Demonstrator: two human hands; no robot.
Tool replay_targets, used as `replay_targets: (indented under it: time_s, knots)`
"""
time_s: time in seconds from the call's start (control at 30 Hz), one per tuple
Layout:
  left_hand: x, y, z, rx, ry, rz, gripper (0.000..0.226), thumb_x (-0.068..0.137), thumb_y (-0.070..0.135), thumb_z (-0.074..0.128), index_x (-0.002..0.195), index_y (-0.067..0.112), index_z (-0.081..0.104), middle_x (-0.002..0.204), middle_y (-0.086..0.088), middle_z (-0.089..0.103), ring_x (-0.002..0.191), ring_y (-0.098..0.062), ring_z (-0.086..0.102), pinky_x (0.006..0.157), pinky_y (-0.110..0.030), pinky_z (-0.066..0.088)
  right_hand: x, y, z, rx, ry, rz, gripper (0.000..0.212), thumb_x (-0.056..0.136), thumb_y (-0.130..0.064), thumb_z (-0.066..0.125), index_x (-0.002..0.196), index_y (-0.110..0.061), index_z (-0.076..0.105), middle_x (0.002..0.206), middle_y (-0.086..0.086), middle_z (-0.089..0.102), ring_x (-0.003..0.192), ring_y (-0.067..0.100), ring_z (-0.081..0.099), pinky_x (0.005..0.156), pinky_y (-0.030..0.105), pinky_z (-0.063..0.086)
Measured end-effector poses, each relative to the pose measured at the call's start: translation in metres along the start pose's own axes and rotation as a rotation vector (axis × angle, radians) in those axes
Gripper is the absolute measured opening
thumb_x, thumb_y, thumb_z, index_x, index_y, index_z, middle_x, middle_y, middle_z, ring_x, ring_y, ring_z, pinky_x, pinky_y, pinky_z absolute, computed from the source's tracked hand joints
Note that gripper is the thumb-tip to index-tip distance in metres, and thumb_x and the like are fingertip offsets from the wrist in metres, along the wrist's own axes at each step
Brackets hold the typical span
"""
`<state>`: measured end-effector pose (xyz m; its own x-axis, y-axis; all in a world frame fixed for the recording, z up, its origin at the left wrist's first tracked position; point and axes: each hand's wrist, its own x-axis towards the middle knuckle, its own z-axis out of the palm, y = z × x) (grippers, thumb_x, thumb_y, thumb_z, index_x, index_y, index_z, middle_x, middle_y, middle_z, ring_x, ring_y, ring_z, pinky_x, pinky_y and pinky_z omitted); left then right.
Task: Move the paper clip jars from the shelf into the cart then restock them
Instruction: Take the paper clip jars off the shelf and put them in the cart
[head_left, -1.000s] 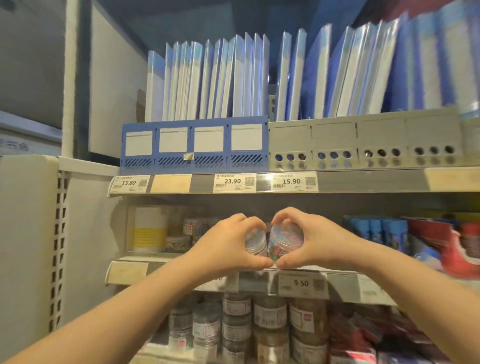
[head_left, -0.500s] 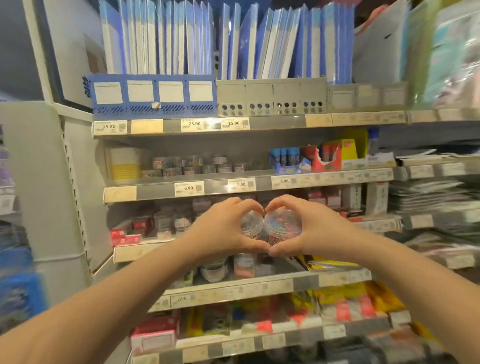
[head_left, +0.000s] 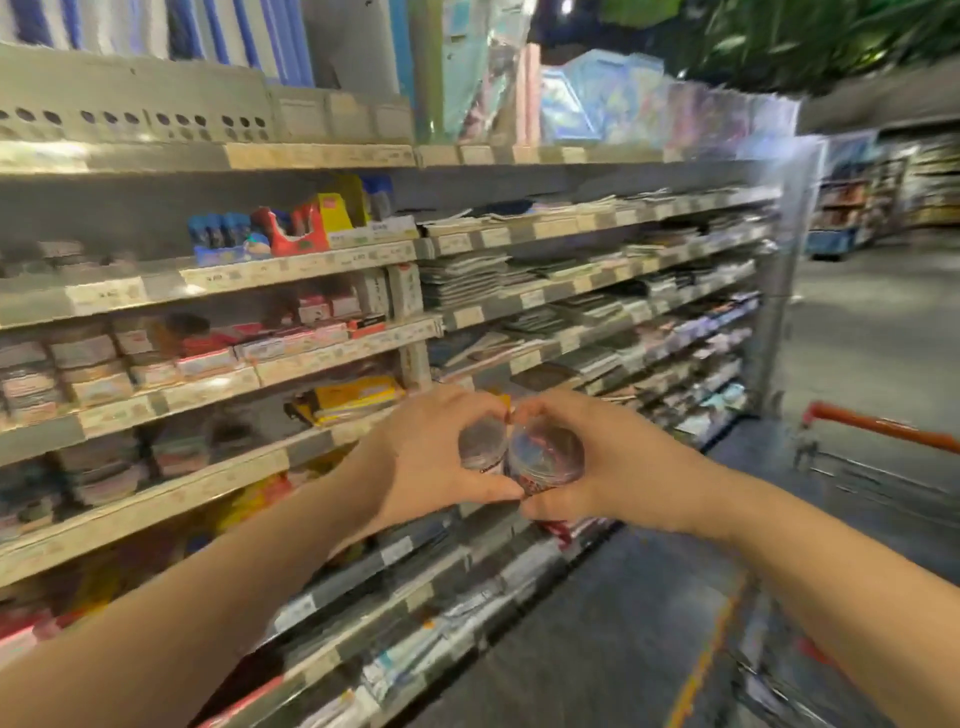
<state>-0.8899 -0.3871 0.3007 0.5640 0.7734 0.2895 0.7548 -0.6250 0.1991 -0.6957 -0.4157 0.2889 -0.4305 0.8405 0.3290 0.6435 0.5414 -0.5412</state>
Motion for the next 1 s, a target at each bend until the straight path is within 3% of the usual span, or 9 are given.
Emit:
replay_targets:
  time_s: [0.17,0.27,0.33,0.43,0.53,0.63,0.73,1.0]
  knots:
    - [0.053,0.112,0.077,-0.093,-0.068,0.145,0.07,0.068,0.056,0.071,0.13,0.033,0.045,0.128,0.012,0.045,0.116,-0.007,0.042,0.08,-0.017,0.028,-0.116,0.068,-0.059,-0.056,0.048,0.204,0.062,0.067,-0.036,0.082,0.118,-0.032,0.048,0.111,-0.01,0.054,0.096,0.007,0.055,0.081,0.022,0.046]
    - [0.076,0.17,0.129,-0.178,-0.16,0.219,0.068,0.066,0.054,0.074,0.125,0.03,0.05,0.125,0.007,0.05,0.112,-0.009,0.045,0.074,-0.016,0.027,-0.181,0.103,-0.076,-0.083,0.136,0.393,0.068,0.064,-0.036,0.083,0.122,-0.034,0.048,0.11,-0.014,0.054,0.093,-0.002,0.051,0.075,0.006,0.041]
    - [0.086,0.204,0.166,-0.221,-0.235,0.264,0.067,0.065,0.053,0.076,0.121,0.025,0.054,0.121,0.002,0.054,0.11,-0.013,0.05,0.081,-0.02,0.034,-0.221,0.125,-0.079,-0.083,0.16,0.499,0.073,0.065,-0.037,0.082,0.127,-0.037,0.043,0.117,-0.016,0.052,0.097,-0.003,0.05,0.073,0.004,0.039]
    - [0.096,0.24,0.215,-0.291,-0.249,0.361,0.064,0.066,0.049,0.076,0.117,0.015,0.059,0.107,-0.005,0.06,0.1,-0.015,0.053,0.079,-0.023,0.039,-0.267,0.155,-0.075,-0.076,0.178,0.627,0.083,0.066,-0.037,0.082,0.136,-0.034,0.036,0.131,-0.013,0.047,0.114,0.005,0.048,0.086,0.017,0.04]
    - [0.105,0.271,0.259,-0.301,-0.415,0.398,0.072,0.064,0.052,0.077,0.124,0.021,0.054,0.111,-0.002,0.055,0.104,-0.016,0.051,0.081,-0.022,0.034,-0.306,0.184,-0.066,-0.094,0.202,0.747,0.085,0.069,-0.037,0.08,0.14,-0.03,0.034,0.137,-0.01,0.044,0.121,0.009,0.045,0.095,0.026,0.04]
    - [0.112,0.283,0.312,-0.343,-0.503,0.427,0.063,0.068,0.041,0.078,0.121,0.016,0.055,0.111,-0.005,0.057,0.106,-0.019,0.049,0.074,-0.016,0.026,-0.332,0.215,-0.043,-0.131,0.211,0.863,0.079,0.072,-0.036,0.076,0.139,-0.029,0.035,0.135,-0.008,0.044,0.119,0.011,0.046,0.091,0.023,0.038]
    - [0.113,0.281,0.371,-0.328,-0.627,0.395,0.068,0.071,0.041,0.076,0.129,0.019,0.049,0.116,-0.004,0.05,0.107,-0.019,0.048,0.075,-0.017,0.028,-0.348,0.254,-0.007,-0.112,0.199,0.973,0.075,0.075,-0.033,0.075,0.139,-0.024,0.037,0.132,-0.002,0.044,0.118,0.017,0.048,0.088,0.026,0.04]
    - [0.094,0.228,0.514,-0.28,-0.823,0.228,0.075,0.071,0.037,0.077,0.134,0.018,0.042,0.13,-0.008,0.042,0.116,-0.024,0.048,0.093,-0.029,0.038,-0.35,0.346,0.127,0.012,0.143,1.295,0.072,0.073,-0.033,0.077,0.133,-0.021,0.039,0.129,0.004,0.041,0.106,0.025,0.055,0.078,0.032,0.046]
